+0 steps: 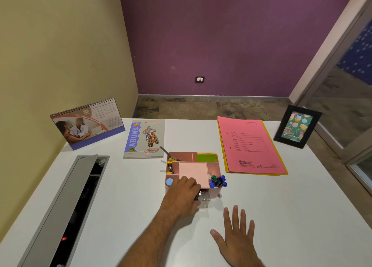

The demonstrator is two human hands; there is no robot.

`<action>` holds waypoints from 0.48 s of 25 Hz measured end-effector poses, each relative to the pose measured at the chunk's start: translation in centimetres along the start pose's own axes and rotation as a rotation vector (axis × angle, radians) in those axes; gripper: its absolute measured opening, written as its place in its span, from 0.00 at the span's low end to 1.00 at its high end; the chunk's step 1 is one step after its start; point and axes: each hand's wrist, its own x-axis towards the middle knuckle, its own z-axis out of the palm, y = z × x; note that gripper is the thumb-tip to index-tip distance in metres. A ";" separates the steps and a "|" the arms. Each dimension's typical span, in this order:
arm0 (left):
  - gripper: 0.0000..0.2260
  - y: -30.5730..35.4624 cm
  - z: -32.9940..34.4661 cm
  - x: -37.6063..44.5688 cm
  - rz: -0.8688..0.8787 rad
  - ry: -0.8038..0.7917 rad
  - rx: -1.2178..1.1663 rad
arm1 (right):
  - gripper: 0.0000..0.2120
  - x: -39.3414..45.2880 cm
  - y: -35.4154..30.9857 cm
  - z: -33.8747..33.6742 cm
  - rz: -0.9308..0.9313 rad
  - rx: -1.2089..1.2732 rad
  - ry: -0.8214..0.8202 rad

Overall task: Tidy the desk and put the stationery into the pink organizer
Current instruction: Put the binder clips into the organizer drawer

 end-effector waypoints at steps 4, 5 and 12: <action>0.15 -0.3 0.0 1.2 -0.035 -0.005 0.005 | 0.43 -0.1 0.0 0.0 -0.007 -0.001 0.003; 0.15 -0.3 0.0 1.5 -0.045 -0.017 0.006 | 0.44 -0.1 0.0 0.0 -0.009 -0.003 0.002; 0.13 -0.2 0.3 2.4 -0.078 -0.030 0.050 | 0.45 0.0 0.1 0.1 -0.022 0.003 0.033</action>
